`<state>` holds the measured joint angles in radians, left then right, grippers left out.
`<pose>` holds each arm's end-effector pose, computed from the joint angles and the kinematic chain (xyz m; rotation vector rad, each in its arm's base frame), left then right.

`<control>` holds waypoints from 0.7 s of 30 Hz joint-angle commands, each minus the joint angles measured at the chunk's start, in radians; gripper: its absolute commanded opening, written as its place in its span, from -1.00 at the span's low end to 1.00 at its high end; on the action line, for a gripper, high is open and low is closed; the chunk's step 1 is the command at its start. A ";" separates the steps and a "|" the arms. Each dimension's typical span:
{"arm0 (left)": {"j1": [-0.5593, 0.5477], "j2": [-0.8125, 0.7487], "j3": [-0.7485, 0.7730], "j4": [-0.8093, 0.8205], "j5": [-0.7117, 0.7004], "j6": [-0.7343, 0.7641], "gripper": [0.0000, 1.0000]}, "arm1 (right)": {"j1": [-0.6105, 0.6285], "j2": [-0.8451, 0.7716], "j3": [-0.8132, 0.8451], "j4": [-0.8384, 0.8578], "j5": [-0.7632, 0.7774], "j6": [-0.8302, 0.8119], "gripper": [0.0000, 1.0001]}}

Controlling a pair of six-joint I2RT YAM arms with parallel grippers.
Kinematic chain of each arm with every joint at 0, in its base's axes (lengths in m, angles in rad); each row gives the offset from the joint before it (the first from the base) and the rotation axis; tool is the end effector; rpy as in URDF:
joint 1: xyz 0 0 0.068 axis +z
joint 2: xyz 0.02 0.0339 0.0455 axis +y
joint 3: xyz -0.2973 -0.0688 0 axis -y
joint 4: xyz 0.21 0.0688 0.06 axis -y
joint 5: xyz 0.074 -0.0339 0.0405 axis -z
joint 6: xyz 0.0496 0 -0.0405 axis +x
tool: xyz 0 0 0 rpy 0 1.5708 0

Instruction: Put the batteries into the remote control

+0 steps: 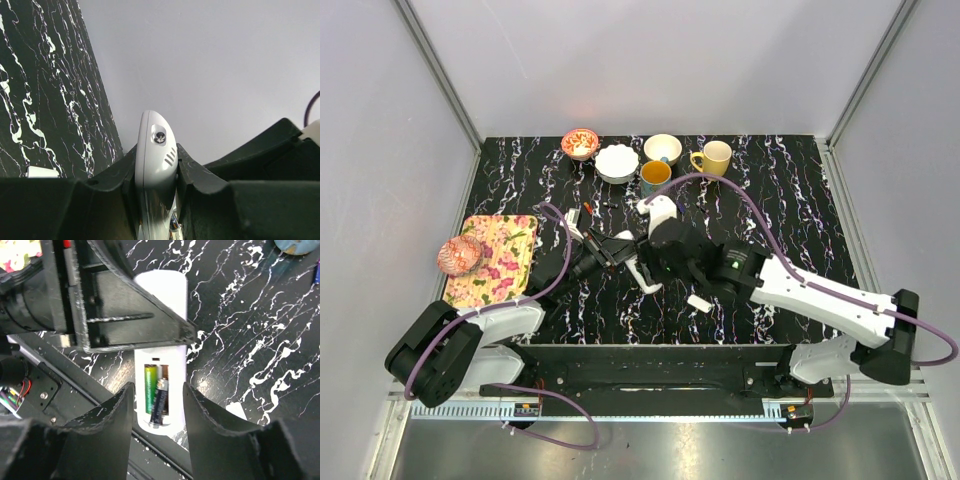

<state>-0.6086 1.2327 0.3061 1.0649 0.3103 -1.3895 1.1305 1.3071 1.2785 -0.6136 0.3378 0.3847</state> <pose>0.1682 -0.1357 0.2788 -0.3660 1.6950 -1.7933 0.1218 0.2199 0.3821 -0.6280 2.1223 0.4857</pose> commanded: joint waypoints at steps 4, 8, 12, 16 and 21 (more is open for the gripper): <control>-0.003 0.013 0.014 0.132 0.015 -0.026 -1.00 | -0.003 0.084 0.134 -0.138 -0.089 -0.069 -0.12; -0.003 0.013 0.016 0.133 0.015 -0.028 -1.00 | -0.005 0.096 0.137 -0.155 -0.074 -0.063 -0.17; -0.003 0.013 0.021 0.133 0.023 -0.028 -1.00 | -0.003 0.086 0.125 -0.161 -0.063 -0.056 -0.22; -0.003 0.011 0.021 0.135 0.019 -0.028 -1.00 | -0.005 0.077 0.111 -0.163 -0.062 -0.055 -0.33; -0.003 0.011 0.021 0.138 0.019 -0.031 -1.00 | -0.003 0.081 0.096 -0.166 -0.068 -0.053 -0.50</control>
<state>-0.6086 1.2522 0.3058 1.0779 0.3294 -1.3968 1.1290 1.3972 1.3758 -0.7586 0.2783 0.3336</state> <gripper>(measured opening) 0.303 0.273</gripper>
